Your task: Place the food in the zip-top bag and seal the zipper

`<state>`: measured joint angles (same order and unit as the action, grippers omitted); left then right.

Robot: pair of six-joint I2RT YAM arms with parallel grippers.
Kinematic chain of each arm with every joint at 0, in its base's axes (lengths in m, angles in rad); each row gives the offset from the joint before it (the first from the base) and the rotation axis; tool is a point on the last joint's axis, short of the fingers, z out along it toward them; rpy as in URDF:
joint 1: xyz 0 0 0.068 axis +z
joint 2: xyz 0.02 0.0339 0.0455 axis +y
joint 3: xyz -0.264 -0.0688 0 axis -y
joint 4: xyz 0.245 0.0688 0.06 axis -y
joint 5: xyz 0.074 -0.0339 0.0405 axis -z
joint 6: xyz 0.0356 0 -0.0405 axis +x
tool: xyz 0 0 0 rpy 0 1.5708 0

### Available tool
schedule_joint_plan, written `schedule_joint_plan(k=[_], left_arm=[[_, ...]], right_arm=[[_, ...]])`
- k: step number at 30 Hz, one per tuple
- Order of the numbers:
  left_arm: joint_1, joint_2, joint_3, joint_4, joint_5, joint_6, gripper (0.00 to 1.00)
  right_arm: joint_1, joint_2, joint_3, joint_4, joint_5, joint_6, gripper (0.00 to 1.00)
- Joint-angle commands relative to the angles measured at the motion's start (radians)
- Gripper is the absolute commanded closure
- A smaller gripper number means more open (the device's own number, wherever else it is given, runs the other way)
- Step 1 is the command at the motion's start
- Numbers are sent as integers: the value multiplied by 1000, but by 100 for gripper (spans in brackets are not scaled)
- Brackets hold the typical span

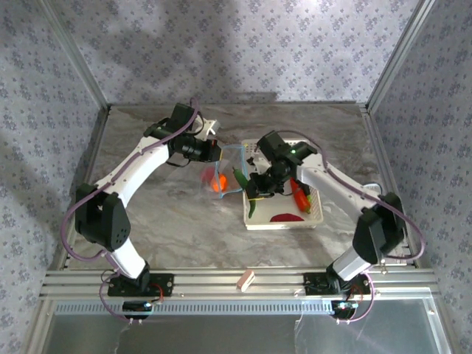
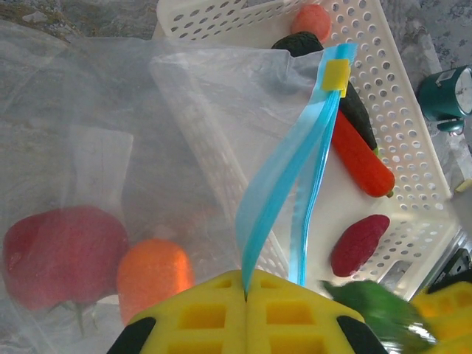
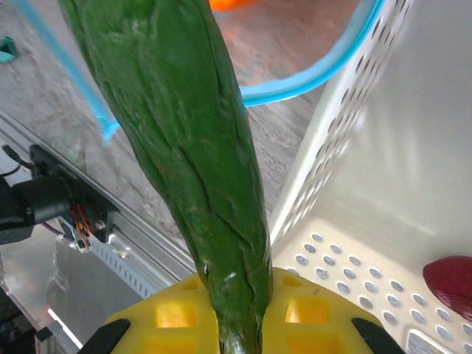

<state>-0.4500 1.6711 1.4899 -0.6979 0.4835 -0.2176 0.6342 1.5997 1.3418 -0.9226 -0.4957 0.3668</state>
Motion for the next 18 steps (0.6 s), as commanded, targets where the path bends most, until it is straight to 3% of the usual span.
schedule_joint_plan(k=[1,8,18], left_arm=[[-14,-14,28,10,-2,10,100],[-26,-19,12,11,-1,11,100],[-29,-37,2,14,31,4,100]], right_arm=[[12,64,51,-23,-60,3,92],[8,159,159,55,-32,53,92],[-9,235,227,137,166,137,91]])
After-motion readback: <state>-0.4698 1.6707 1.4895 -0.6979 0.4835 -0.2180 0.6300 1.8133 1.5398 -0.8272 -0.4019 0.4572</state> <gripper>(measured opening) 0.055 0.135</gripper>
